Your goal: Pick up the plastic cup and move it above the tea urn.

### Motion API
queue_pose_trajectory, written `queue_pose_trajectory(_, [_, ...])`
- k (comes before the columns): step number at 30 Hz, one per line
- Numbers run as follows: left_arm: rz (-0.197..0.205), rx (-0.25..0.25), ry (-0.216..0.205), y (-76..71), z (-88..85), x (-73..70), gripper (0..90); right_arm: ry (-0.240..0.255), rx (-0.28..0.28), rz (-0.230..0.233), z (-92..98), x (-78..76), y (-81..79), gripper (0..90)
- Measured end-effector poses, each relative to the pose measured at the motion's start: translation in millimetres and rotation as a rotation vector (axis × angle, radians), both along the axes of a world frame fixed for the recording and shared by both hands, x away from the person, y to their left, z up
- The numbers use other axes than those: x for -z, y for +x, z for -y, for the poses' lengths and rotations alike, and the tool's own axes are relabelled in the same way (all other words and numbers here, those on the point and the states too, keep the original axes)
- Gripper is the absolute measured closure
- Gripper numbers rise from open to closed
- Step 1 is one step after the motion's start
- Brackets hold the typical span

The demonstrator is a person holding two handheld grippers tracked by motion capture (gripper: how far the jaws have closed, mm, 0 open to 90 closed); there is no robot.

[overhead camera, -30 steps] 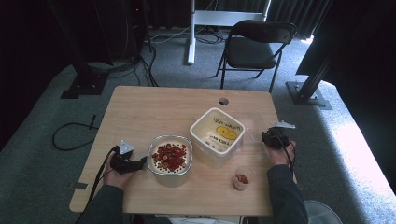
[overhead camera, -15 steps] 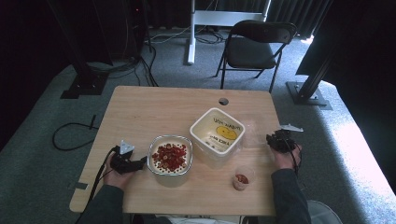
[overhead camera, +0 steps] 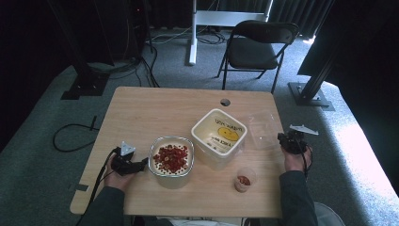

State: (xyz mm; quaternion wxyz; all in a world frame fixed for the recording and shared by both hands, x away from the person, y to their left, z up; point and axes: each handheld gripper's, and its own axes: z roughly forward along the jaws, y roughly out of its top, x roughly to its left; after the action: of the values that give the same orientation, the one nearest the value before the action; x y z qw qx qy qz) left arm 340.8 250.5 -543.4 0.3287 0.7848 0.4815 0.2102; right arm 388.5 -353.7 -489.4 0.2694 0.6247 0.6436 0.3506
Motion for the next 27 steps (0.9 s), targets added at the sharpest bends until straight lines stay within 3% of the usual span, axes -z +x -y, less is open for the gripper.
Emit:
queue_pose_trajectory(6, [0.000, 0.000, 0.000, 0.0, 0.0, 0.0, 28.4, -0.014, -0.008, 0.041, 4.3, -18.6, -6.7, 85.9])
queue_pose_trajectory(15, [0.000, 0.000, -0.001, 0.0, 0.0, 0.0, 28.3, -0.011, -0.019, 0.077, 6.6, -34.9, -13.7, 86.1])
queue_pose_trajectory(27, [0.001, 0.000, -0.001, -0.1, 0.0, 0.1, 28.4, -0.011, -0.060, 0.142, 7.8, -72.1, -25.8, 86.2])
